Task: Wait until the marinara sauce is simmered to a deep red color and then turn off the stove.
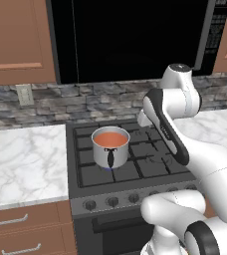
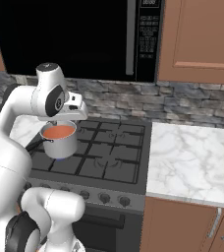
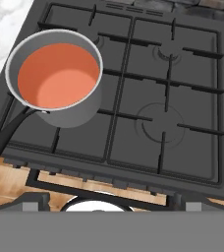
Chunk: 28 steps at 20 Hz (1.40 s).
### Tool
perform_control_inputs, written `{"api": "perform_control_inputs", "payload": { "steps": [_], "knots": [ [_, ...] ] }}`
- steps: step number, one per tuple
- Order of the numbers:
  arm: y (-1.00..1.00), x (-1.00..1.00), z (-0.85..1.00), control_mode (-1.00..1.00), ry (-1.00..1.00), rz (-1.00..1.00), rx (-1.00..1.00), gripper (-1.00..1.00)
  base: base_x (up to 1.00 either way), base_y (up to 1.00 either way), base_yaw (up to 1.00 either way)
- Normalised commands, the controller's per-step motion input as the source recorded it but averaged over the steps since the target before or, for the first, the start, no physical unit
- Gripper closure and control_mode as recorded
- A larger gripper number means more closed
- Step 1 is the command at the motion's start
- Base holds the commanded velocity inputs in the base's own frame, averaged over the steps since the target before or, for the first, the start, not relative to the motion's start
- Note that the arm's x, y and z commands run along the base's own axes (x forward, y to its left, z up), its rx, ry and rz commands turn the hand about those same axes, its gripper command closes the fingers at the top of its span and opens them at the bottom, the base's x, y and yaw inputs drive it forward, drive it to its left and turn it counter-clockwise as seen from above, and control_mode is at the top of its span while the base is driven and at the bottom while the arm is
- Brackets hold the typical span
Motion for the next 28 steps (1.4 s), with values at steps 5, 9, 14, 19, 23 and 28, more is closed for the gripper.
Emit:
{"api": "perform_control_inputs", "payload": {
  "steps": [5,9,14,19,23,28],
  "knots": [
    [0.00,0.00,0.00,-1.00,0.00,0.00,0.00,-1.00,0.00,0.00,0.00],
    [0.00,0.00,0.00,-1.00,0.00,0.00,0.00,-1.00,0.00,0.00,0.00],
    [0.00,0.00,0.00,-1.00,0.00,0.00,0.00,-1.00,0.00,0.00,0.00],
    [0.00,0.00,0.00,-1.00,0.00,0.00,0.00,-1.00,0.00,0.00,0.00],
    [0.00,0.00,0.00,-1.00,0.00,0.00,0.00,-1.00,0.00,0.00,0.00],
    [0.00,0.00,0.00,-1.00,0.00,0.00,0.00,-1.00,0.00,0.00,0.00]
  ]
}}
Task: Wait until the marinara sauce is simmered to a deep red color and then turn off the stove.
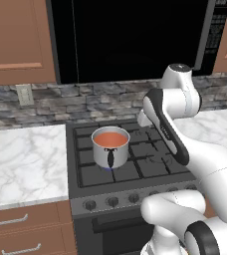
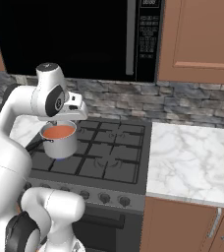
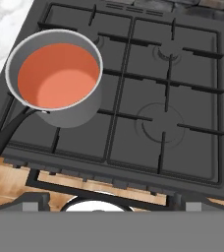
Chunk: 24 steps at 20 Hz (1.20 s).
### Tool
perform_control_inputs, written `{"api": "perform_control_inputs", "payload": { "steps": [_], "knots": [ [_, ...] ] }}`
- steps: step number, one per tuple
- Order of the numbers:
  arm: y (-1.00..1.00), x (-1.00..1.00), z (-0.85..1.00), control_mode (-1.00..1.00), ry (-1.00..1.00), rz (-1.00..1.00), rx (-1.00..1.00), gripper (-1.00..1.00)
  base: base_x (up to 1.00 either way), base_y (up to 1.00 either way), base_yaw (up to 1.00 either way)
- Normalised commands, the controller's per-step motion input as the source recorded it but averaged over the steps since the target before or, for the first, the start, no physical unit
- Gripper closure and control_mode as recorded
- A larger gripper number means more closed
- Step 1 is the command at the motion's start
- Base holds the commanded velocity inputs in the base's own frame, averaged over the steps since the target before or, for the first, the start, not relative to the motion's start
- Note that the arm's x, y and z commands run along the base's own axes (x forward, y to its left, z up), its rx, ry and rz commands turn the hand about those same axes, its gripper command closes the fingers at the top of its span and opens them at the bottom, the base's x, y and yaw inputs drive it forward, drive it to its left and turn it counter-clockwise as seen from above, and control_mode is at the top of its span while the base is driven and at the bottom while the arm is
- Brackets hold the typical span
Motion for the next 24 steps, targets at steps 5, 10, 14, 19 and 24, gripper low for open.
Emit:
{"api": "perform_control_inputs", "payload": {
  "steps": [5,10,14,19,24],
  "knots": [
    [0.00,-0.01,0.00,-1.00,0.00,0.00,0.00,-1.00,0.00,0.00,0.00],
    [0.00,-0.19,0.00,-1.00,0.00,0.00,0.00,-1.00,0.00,0.00,0.00],
    [0.00,-0.23,0.00,-1.00,0.00,0.00,0.00,-1.00,0.00,0.00,0.00],
    [0.00,-0.26,0.00,-1.00,-0.04,0.00,0.00,-1.00,0.00,0.00,0.00],
    [0.00,-0.17,0.00,-1.00,-0.05,0.00,0.00,-1.00,0.00,0.00,0.00]
  ]
}}
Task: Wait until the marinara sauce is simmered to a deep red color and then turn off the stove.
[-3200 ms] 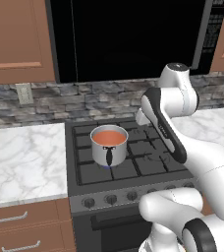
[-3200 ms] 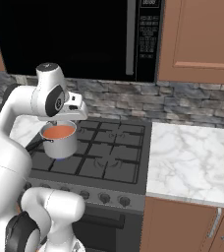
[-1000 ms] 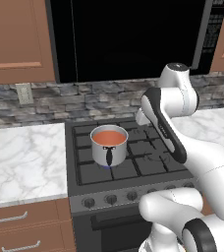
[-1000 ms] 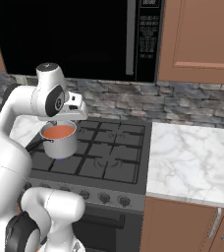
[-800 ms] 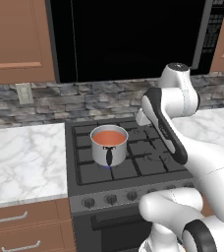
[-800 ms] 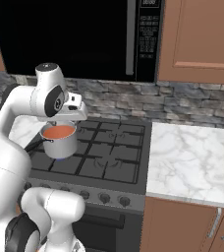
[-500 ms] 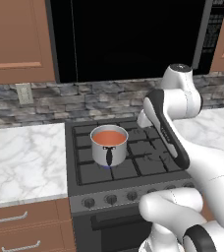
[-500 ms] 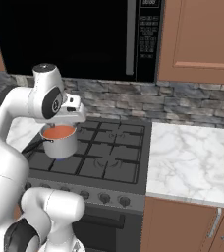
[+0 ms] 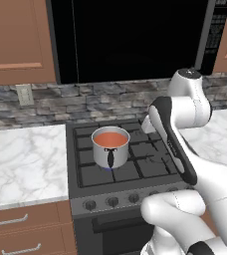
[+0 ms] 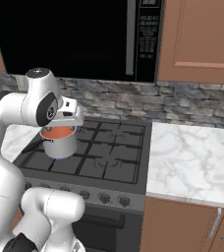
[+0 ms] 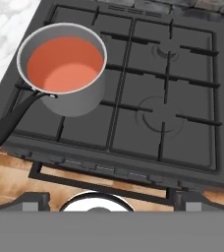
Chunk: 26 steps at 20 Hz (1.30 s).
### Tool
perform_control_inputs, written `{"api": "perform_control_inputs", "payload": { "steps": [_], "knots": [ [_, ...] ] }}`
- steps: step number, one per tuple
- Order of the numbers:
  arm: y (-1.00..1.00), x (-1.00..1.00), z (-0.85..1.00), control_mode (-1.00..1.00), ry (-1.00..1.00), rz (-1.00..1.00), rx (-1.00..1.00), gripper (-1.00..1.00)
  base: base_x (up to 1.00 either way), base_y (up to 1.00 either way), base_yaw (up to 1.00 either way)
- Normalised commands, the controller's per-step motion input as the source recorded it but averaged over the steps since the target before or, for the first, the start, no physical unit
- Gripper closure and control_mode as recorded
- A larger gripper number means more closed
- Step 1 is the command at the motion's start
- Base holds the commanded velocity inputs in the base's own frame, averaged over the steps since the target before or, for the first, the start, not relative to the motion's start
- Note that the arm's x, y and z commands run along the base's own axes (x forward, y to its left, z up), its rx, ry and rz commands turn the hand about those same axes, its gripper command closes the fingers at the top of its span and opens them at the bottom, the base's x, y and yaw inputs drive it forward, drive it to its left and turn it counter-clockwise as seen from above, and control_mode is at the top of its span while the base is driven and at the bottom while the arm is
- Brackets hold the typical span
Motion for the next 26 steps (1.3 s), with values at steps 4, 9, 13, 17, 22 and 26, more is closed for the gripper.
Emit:
{"api": "perform_control_inputs", "payload": {
  "steps": [4,9,13,17,22,26],
  "knots": [
    [0.00,0.00,0.00,-1.00,0.00,0.00,0.00,-1.00,0.00,0.00,0.00],
    [0.00,0.00,0.00,-1.00,0.00,0.00,0.00,-1.00,0.00,0.00,0.00],
    [0.00,0.00,0.00,-1.00,0.00,0.00,0.00,-1.00,0.00,0.00,0.00],
    [0.00,-0.09,0.00,-1.00,-0.01,0.00,0.00,-1.00,0.00,0.00,0.00],
    [0.09,-0.28,0.00,-1.00,0.00,0.00,0.00,-1.00,0.00,0.00,0.00],
    [0.29,-0.25,-0.04,-1.00,0.00,0.00,0.00,-1.00,0.00,0.00,0.00]
  ]
}}
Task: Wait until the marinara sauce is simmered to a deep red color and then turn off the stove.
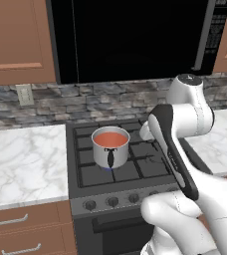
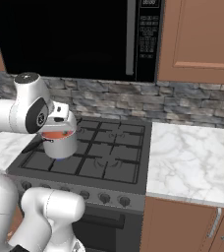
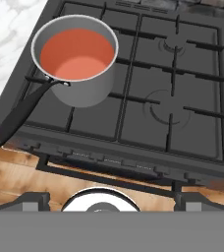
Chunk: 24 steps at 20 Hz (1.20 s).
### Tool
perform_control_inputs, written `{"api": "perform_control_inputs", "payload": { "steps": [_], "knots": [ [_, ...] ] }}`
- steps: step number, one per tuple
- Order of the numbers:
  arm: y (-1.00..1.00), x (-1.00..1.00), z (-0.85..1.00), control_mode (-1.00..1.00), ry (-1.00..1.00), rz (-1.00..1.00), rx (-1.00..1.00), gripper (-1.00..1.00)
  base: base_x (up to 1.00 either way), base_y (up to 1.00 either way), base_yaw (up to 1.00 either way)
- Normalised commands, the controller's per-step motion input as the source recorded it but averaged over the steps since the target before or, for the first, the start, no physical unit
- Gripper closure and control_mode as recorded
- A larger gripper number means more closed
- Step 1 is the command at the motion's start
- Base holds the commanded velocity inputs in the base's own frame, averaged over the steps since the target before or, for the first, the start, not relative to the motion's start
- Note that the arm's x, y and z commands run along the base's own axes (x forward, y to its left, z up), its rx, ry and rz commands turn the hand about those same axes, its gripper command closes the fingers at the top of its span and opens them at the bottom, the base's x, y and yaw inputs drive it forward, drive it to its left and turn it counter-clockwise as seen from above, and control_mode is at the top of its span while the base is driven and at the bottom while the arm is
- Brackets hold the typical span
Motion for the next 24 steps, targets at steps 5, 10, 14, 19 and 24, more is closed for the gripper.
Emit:
{"api": "perform_control_inputs", "payload": {
  "steps": [5,10,14,19,24],
  "knots": [
    [0.53,-0.24,-0.12,-1.00,0.00,0.00,0.00,-1.00,0.00,0.00,0.00],
    [0.73,-0.39,-0.30,-1.00,0.00,0.00,0.00,-1.00,0.00,0.00,0.00],
    [0.78,-0.42,-0.50,-1.00,-0.04,0.00,0.00,-1.00,0.00,0.00,0.00],
    [0.63,-0.27,-0.56,-1.00,-0.09,0.00,0.00,-1.00,0.00,0.00,0.00],
    [0.25,-0.03,-0.37,-1.00,-0.10,0.00,0.00,-1.00,0.00,0.00,0.00]
  ]
}}
